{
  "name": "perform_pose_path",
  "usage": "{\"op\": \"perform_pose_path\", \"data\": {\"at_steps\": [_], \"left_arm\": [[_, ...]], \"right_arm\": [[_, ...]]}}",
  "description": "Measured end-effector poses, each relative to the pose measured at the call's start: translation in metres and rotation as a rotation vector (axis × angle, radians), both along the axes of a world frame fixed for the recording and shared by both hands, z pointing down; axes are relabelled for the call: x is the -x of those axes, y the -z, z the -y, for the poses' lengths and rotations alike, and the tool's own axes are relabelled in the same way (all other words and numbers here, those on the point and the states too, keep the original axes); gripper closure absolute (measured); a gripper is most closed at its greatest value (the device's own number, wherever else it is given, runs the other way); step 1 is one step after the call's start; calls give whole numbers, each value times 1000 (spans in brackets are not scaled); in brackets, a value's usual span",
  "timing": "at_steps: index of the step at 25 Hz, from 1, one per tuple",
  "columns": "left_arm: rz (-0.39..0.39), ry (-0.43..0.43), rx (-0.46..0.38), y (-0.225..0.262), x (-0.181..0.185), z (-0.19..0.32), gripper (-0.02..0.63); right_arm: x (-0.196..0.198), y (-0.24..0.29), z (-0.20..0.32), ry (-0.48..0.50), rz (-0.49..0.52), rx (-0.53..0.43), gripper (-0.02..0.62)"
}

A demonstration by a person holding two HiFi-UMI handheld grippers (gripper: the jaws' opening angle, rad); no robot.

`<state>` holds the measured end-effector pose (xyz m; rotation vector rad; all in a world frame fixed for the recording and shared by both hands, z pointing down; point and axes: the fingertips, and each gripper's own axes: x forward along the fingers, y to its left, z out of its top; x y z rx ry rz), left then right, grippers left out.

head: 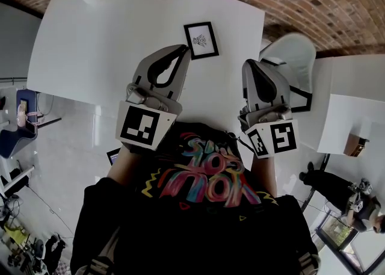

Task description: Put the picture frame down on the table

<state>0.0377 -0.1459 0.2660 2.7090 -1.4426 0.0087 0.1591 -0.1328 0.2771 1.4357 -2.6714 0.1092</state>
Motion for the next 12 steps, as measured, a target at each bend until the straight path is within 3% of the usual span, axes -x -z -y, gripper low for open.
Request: {"op": "perform_pose_path", "data": {"at_steps": [12], "left_arm": [[11, -16, 12, -7, 5, 5, 578]], "right_arm": [[1, -7, 1, -8, 3, 14, 574]]}}
